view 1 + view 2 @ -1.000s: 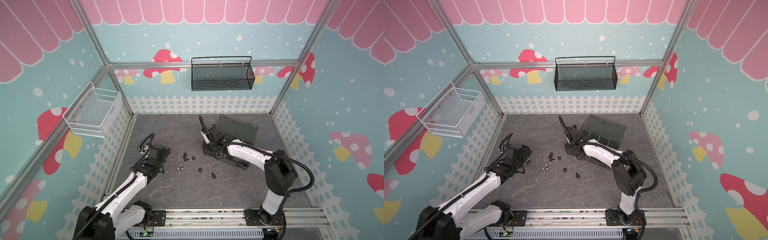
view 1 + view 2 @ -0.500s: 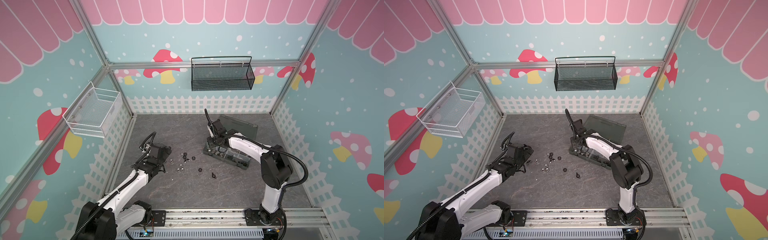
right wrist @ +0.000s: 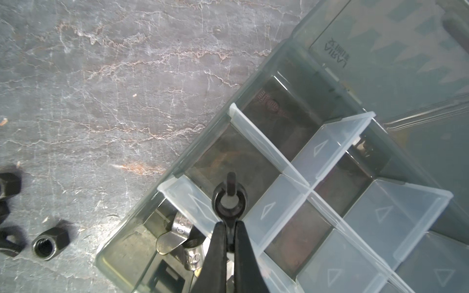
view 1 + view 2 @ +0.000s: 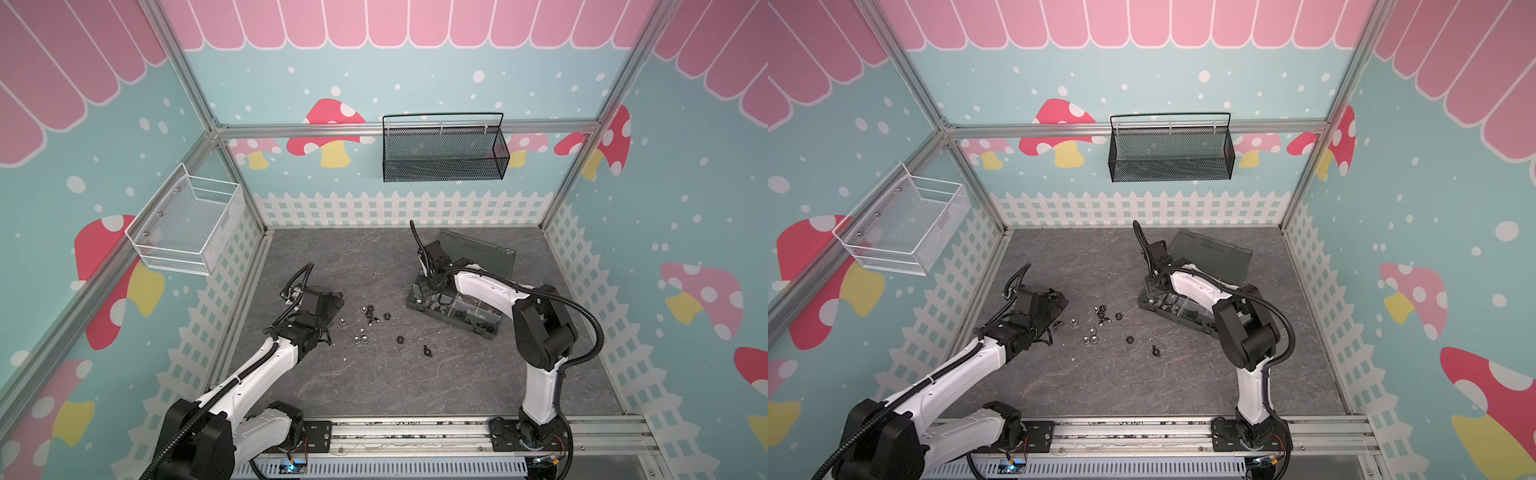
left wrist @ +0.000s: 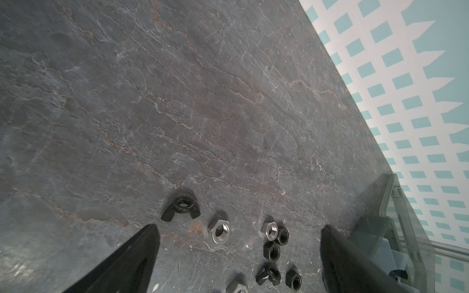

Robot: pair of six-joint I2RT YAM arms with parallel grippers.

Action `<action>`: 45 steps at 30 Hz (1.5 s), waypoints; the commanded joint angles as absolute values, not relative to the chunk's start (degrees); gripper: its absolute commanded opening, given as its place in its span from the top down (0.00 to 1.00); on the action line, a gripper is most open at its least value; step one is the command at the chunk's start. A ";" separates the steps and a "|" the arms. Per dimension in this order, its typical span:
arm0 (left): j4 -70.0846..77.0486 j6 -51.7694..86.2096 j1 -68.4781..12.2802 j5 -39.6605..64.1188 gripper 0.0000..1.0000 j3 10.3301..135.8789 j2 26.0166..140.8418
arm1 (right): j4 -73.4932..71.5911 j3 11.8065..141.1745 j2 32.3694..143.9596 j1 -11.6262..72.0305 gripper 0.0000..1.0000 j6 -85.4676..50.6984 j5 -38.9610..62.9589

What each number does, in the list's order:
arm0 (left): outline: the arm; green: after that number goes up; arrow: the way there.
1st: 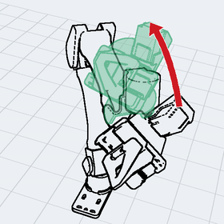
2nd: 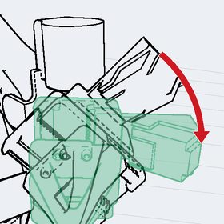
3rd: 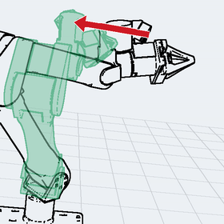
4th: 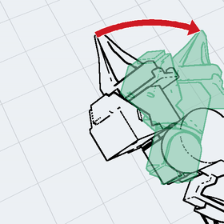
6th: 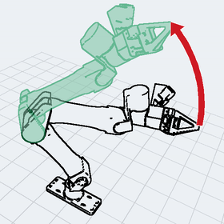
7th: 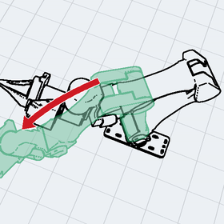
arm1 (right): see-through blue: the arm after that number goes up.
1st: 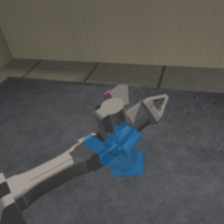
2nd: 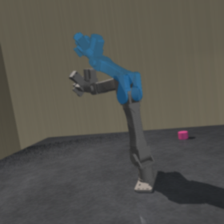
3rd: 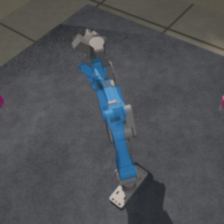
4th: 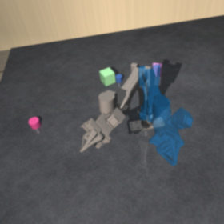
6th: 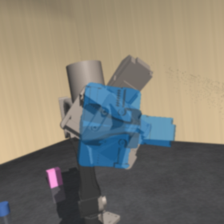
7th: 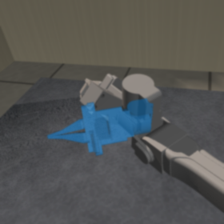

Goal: Sort the screws and nuts into containers
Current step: Place the nut into the container, then pick up the nut from the center of the table.

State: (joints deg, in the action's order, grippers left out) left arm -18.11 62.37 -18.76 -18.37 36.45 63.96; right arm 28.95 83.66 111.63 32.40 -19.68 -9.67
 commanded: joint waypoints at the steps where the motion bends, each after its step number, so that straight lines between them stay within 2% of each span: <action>1: -17.76 62.22 -18.37 -18.63 0.00 37.75 63.97 | 29.88 85.27 113.04 31.84 1.00 -18.81 -10.85; 2: -17.77 62.14 -18.32 -18.63 0.00 37.77 63.95 | 29.92 85.29 113.07 31.79 0.99 -18.81 -10.89; 7: -17.76 62.07 -18.28 -17.29 0.00 37.79 63.98 | 30.12 85.22 112.49 31.81 0.81 -18.90 -11.07; 11: -17.80 62.02 -18.28 -17.04 0.00 37.79 63.90 | 30.24 84.86 111.24 31.77 0.72 -18.98 -10.92; 19: -17.93 62.16 -18.32 -16.31 0.00 37.84 63.81 | 29.91 81.24 104.27 31.88 0.68 -19.92 -8.54; 33: -17.79 63.58 -18.20 -14.40 0.00 37.55 65.46 | 30.78 60.05 83.12 37.22 0.62 -25.95 -0.42; 45: -16.16 63.90 -18.19 -12.01 0.00 38.76 68.63 | 35.81 51.50 79.32 46.11 0.62 -31.94 3.12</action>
State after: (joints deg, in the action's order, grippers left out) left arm -17.56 62.83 -18.48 -12.73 37.17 68.10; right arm 33.28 53.28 80.90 45.45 -29.32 1.34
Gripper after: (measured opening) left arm 0.997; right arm 0.382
